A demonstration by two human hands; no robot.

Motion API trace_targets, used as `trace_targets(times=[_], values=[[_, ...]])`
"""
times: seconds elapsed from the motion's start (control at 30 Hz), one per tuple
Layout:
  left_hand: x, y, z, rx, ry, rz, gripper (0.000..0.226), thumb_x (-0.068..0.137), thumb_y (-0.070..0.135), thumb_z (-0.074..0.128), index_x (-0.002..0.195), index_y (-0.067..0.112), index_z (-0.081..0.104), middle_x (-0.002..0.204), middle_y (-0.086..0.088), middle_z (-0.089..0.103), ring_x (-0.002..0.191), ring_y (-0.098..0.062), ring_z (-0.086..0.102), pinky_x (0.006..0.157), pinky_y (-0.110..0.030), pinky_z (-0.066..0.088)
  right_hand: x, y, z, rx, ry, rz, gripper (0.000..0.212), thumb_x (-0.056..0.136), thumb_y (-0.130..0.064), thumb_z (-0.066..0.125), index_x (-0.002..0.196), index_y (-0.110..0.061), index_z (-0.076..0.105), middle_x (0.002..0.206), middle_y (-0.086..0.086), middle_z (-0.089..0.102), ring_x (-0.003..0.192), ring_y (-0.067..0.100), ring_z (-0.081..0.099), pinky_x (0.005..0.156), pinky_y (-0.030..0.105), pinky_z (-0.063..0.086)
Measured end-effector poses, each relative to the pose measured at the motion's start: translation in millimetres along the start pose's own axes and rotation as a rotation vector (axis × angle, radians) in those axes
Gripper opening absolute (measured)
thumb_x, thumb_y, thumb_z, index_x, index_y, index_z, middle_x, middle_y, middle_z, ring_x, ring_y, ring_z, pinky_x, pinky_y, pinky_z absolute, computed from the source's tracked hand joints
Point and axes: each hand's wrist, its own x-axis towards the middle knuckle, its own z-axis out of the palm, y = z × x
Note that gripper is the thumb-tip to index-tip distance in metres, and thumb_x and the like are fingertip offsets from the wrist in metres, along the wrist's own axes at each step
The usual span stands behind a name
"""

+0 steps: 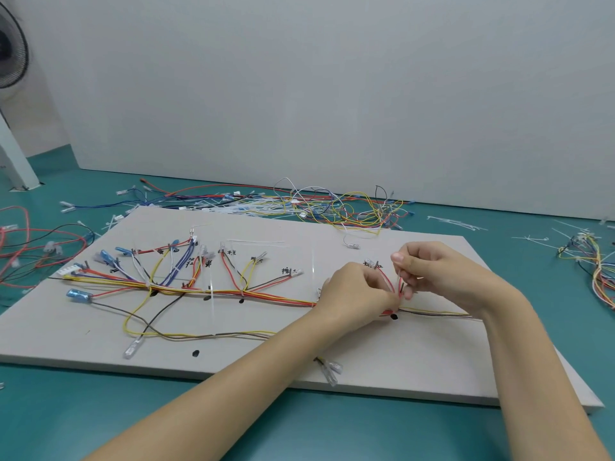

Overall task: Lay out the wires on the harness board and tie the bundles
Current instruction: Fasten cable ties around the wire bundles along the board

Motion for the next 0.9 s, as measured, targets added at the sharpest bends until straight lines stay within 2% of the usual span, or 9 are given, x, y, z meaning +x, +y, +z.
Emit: trace_targets(times=[0.2, 0.27, 0.37, 0.47, 0.57, 0.73, 0.9], values=[[0.6, -2.1, -1.7, 0.042, 0.020, 0.017, 0.021, 0.071, 0.017, 0.073, 0.053, 0.024, 0.066, 0.045, 0.014, 0.054, 0.052, -0.005, 0.047, 0.057, -0.022, 0.035, -0.9, 2.6, -1.3, 0.008, -0.027, 0.052, 0.025, 0.088, -0.023, 0.068, 0.087, 0.001, 0.062, 0.072, 0.011, 0.064, 0.062, 0.022, 0.062, 0.060, 0.029, 0.054], [0.4, -2.6, -1.3, 0.052, 0.029, 0.014, 0.026, 0.073, 0.020, 0.074, 0.050, 0.025, 0.063, 0.045, 0.013, 0.053, 0.053, -0.007, 0.046, 0.057, -0.022, 0.035, -1.7, 3.1, -1.3, -0.036, -0.038, 0.087, 0.023, 0.084, -0.019, 0.073, 0.092, 0.001, 0.065, 0.076, 0.015, 0.068, 0.065, 0.021, 0.066, 0.061, 0.027, 0.055], [0.8, -2.2, -1.7, 0.046, 0.025, 0.021, 0.022, 0.073, 0.023, 0.075, 0.053, 0.024, 0.065, 0.049, 0.012, 0.056, 0.056, -0.008, 0.049, 0.060, -0.023, 0.038, -2.4, 2.3, -1.3, -0.092, -0.011, 0.100, 0.014, 0.088, -0.012, 0.068, 0.083, 0.001, 0.065, 0.072, 0.014, 0.068, 0.060, 0.017, 0.064, 0.057, 0.026, 0.055], [-1.2, -2.7, -2.8, 0.027, -0.004, 0.051, 0.020, 0.075, 0.029, 0.077, 0.058, 0.022, 0.069, 0.049, 0.012, 0.057, 0.054, -0.005, 0.049, 0.060, -0.024, 0.037, -2.0, 0.9, 1.2, -0.149, 0.010, 0.116, 0.020, 0.095, -0.013, 0.058, 0.077, -0.005, 0.058, 0.070, 0.009, 0.065, 0.060, 0.017, 0.061, 0.052, 0.026, 0.049], [-3.0, -4.8, -4.2, 0.028, -0.002, 0.100, 0.019, 0.078, 0.025, 0.076, 0.060, 0.020, 0.070, 0.053, 0.011, 0.060, 0.056, -0.006, 0.049, 0.062, -0.025, 0.040, -0.3, -1.6, 8.5, -0.182, 0.018, 0.118, 0.021, 0.096, -0.010, 0.055, 0.076, -0.006, 0.055, 0.068, 0.010, 0.062, 0.059, 0.017, 0.060, 0.050, 0.025, 0.042], [-2.9, -6.5, -6.9, 0.096, 0.004, 0.141, 0.009, 0.077, 0.016, 0.076, 0.069, 0.013, 0.076, 0.043, 0.015, 0.055, 0.044, 0.001, 0.045, 0.048, -0.015, 0.032, 6.8, -3.5, 16.7, -0.140, 0.121, 0.075, 0.026, 0.093, -0.001, 0.054, 0.067, -0.004, 0.052, 0.061, 0.013, 0.055, 0.049, 0.022, 0.052, 0.039, 0.021, 0.036], [-3.9, -5.1, -7.8, 0.195, 0.003, 0.197, 0.007, 0.078, 0.017, 0.077, 0.073, 0.012, 0.077, 0.037, 0.021, 0.049, 0.040, 0.002, 0.044, 0.040, -0.010, 0.025, 9.6, -1.7, 20.0, -0.094, 0.156, 0.067, 0.028, 0.092, 0.000, 0.055, 0.065, -0.003, 0.053, 0.057, 0.012, 0.052, 0.042, 0.016, 0.050, 0.037, 0.020, 0.037]])
